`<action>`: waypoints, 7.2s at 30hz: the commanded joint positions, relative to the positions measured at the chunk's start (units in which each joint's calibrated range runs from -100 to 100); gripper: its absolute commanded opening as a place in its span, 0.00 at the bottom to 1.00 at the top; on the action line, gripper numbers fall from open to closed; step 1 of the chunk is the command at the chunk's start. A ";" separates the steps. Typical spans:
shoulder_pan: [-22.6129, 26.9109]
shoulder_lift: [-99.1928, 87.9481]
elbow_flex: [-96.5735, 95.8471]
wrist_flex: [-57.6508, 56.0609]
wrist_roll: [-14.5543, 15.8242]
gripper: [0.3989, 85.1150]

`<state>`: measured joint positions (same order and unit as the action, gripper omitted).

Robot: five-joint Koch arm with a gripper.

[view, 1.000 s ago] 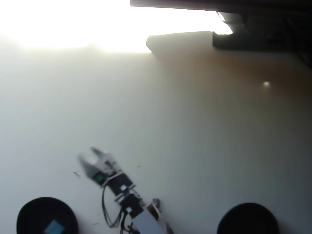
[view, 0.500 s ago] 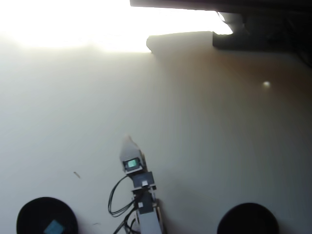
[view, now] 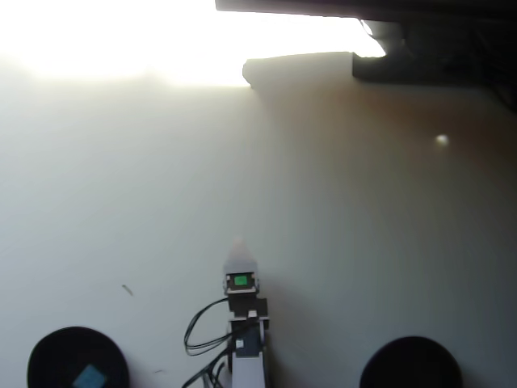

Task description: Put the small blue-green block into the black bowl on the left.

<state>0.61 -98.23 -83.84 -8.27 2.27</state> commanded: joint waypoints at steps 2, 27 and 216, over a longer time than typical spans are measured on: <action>-1.32 -1.45 -1.74 4.34 0.68 0.37; -3.61 -0.91 -13.66 4.42 3.22 0.57; -1.76 -0.16 -15.79 3.20 2.98 0.57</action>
<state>-1.15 -98.23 -97.88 -6.13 5.25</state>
